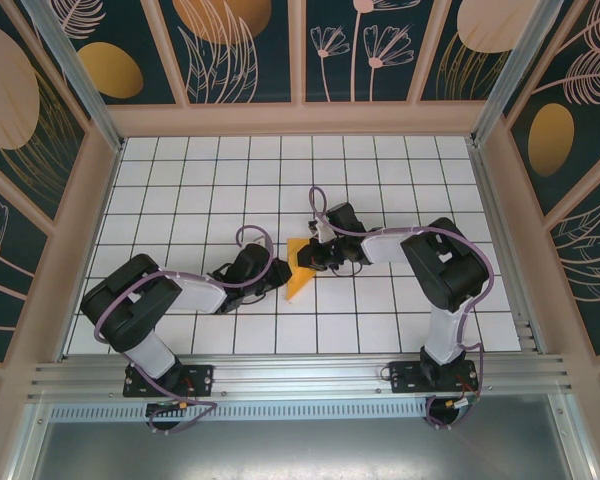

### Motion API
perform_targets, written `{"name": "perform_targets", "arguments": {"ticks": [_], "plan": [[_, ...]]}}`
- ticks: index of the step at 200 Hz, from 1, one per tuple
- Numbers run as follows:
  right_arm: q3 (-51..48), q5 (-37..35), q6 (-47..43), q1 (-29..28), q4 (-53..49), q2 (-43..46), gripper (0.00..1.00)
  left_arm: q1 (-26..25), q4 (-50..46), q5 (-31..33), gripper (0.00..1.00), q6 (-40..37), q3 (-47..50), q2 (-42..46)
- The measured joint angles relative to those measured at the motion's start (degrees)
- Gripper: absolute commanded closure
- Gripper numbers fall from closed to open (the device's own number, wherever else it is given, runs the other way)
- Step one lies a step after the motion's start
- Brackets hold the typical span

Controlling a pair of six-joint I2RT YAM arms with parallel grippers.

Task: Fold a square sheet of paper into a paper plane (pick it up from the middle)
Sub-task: Fourth fold the wing at the center of the table.

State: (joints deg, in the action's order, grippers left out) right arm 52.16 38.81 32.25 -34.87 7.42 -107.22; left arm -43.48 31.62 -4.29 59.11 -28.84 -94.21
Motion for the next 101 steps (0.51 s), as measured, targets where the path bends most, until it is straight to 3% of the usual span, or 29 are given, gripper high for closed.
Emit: {"name": "perform_targets", "arguments": {"ticks": [101], "plan": [[0.1, -1.0, -0.4, 0.0, -2.3, 2.1, 0.86, 0.0, 5.4, -3.4, 0.99, -2.1, 0.0, -2.9]]}}
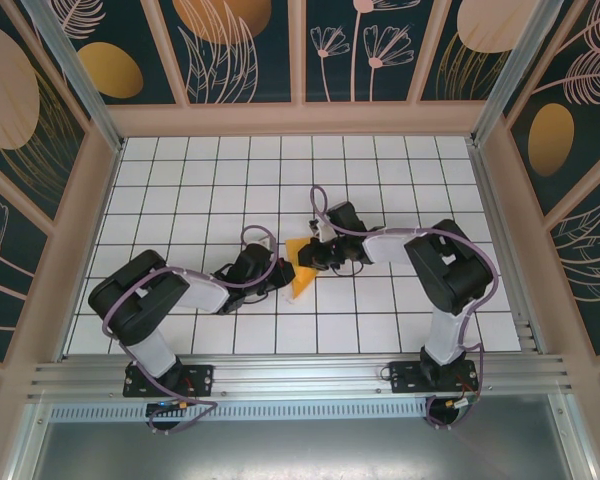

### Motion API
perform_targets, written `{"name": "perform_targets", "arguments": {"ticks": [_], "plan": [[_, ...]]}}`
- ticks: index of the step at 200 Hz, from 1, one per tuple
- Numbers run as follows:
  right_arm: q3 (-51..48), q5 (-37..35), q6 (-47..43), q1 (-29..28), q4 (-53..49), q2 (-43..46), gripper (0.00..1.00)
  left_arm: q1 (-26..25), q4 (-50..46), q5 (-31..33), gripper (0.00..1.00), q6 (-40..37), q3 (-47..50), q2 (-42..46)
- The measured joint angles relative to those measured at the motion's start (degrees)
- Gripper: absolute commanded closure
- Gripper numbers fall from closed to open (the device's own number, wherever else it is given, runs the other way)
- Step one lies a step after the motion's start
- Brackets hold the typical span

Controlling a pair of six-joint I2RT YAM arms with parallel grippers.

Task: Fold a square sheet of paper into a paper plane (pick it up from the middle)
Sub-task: Fourth fold the wing at the center of the table.

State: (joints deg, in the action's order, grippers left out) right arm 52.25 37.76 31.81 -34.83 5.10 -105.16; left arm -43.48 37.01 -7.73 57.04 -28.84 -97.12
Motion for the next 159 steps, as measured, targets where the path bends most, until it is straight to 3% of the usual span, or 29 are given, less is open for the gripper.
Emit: {"name": "perform_targets", "arguments": {"ticks": [64, 159], "plan": [[-6.0, -1.7, 0.9, -0.2, 0.3, 10.0, 0.90, 0.0, 3.4, -1.1, 0.99, 0.0, 0.5, -1.6], [-12.3, -0.8, 5.4, -4.2, 4.0, 10.8, 0.90, 0.0, 6.2, -4.0, 0.95, 0.0, 0.7, -3.5]]}}
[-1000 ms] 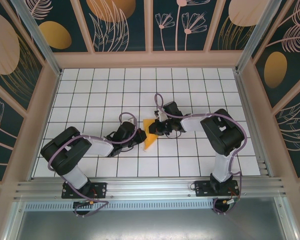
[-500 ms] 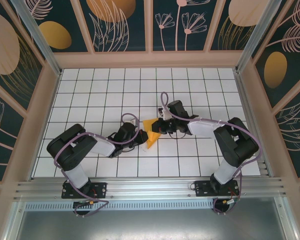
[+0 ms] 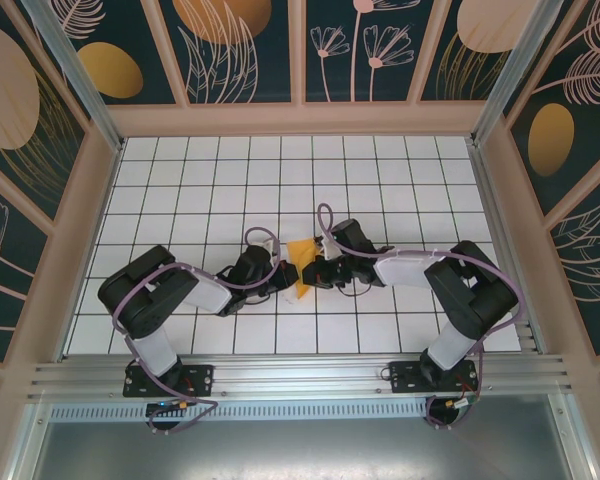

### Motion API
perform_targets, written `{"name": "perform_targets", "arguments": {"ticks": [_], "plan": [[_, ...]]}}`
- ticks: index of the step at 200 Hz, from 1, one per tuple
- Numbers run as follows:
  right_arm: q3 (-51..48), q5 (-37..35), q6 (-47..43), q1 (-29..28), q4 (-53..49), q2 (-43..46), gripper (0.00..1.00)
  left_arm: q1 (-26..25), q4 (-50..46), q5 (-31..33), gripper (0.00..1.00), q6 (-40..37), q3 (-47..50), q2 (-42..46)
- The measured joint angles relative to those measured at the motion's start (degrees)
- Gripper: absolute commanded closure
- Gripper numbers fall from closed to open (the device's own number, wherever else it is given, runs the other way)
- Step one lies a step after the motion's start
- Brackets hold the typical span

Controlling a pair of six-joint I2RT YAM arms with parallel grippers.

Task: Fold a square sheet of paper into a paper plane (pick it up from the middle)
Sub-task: Fourth fold the wing at the center of the table.

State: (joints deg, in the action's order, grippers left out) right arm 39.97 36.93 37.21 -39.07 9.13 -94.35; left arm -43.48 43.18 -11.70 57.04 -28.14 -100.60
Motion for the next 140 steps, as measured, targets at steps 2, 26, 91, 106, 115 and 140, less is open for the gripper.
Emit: {"name": "perform_targets", "arguments": {"ticks": [2, 26, 91, 106, 115, 140], "plan": [[-0.1, 0.0, 0.1, 0.0, 0.1, 0.0, 0.90, 0.0, 0.0, -0.1, 0.95, 0.0, 0.0, -0.1], [-1.2, 0.0, 0.8, 0.0, 0.2, 0.0, 0.90, 0.0, 0.5, -0.6, 0.95, 0.0, 0.0, -0.4], [-1.7, -0.4, 1.1, -1.0, 1.0, 0.1, 0.88, -0.7, -0.1, -1.4, 0.89, -0.1, -1.5, -1.2], [-2.1, -1.1, 1.1, -1.0, 1.0, 0.2, 0.88, -0.7, -0.3, -1.4, 0.88, -0.3, -1.6, -1.2], [-2.5, -1.4, 1.1, -1.0, 1.0, 0.3, 0.87, -0.8, -0.5, -1.4, 0.88, -0.5, -1.7, -1.2], [-3.3, -2.3, 1.1, -1.0, 0.9, 0.7, 0.86, -0.9, -2.1, -1.5, 0.87, -1.1, -2.5, -1.0]]}}
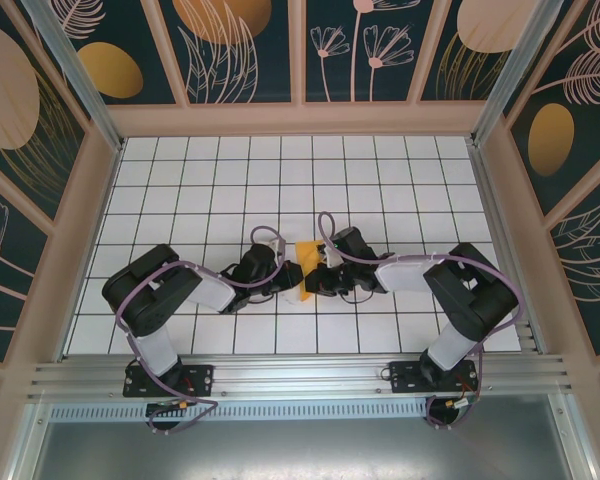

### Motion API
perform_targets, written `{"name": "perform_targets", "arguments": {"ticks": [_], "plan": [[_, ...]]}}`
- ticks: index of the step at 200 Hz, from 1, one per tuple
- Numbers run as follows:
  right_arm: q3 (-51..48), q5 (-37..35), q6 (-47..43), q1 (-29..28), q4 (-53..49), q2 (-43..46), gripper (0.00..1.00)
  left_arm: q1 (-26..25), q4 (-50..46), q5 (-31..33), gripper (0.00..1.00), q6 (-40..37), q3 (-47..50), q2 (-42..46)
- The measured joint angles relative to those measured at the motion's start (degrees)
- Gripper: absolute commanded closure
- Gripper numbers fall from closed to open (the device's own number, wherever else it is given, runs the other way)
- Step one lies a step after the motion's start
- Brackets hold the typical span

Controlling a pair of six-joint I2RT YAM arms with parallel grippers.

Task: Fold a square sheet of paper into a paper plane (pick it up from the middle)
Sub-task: Fourth fold the wing at the center of the table.

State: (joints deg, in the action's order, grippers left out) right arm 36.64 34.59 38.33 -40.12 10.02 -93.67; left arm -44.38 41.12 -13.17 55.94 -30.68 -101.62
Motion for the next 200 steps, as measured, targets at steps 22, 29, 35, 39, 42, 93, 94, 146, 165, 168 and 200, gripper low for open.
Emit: {"name": "perform_targets", "arguments": {"ticks": [22, 29, 35, 39, 42, 93, 94, 146, 165, 168, 200], "plan": [[-0.3, -0.2, 0.0, 0.0, -0.2, 1.0, 0.83, -0.7, -2.4, 0.2, 0.89, -0.9, -1.4, 0.0], [-0.6, -0.3, 0.0, 0.0, -0.4, 1.6, 0.82, -0.9, -3.2, 0.2, 0.90, -1.3, -1.9, 0.0], [-0.9, -0.6, 0.0, 0.0, -0.7, 2.4, 0.81, -1.2, -3.8, 0.4, 0.90, -1.6, -2.3, 0.0], [-1.1, -0.7, 0.0, 0.0, -0.9, 2.8, 0.80, -1.4, -4.2, 0.4, 0.90, -1.7, -2.6, 0.0], [-1.3, -1.0, 0.1, 0.0, -1.0, 3.3, 0.79, -1.5, -4.4, 0.6, 0.90, -1.7, -2.8, 0.0], [-4.3, -5.2, 0.2, 0.0, -2.6, 8.9, 0.71, -4.5, -10.6, 5.0, 0.91, -4.0, -6.3, 0.0], [-4.4, -5.2, 0.2, 0.0, -2.6, 9.0, 0.71, -4.5, -10.8, 5.1, 0.91, -4.0, -6.4, 0.0], [-9.5, -10.0, 2.7, 2.3, -3.4, 16.5, 0.72, -8.1, -17.8, 12.0, 0.91, -7.3, -10.4, 0.0], [-11.0, -10.4, 3.3, 5.6, -3.3, 19.5, 0.75, -9.1, -21.3, 14.7, 0.92, -8.9, -12.1, 0.0], [-11.1, -10.4, 3.4, 6.0, -3.3, 19.8, 0.76, -9.3, -21.9, 15.1, 0.91, -9.2, -12.4, 0.0], [-11.3, -9.2, 3.6, 10.1, -3.0, 20.1, 0.83, -11.3, -26.6, 18.9, 0.92, -11.9, -16.0, 0.0]]}}
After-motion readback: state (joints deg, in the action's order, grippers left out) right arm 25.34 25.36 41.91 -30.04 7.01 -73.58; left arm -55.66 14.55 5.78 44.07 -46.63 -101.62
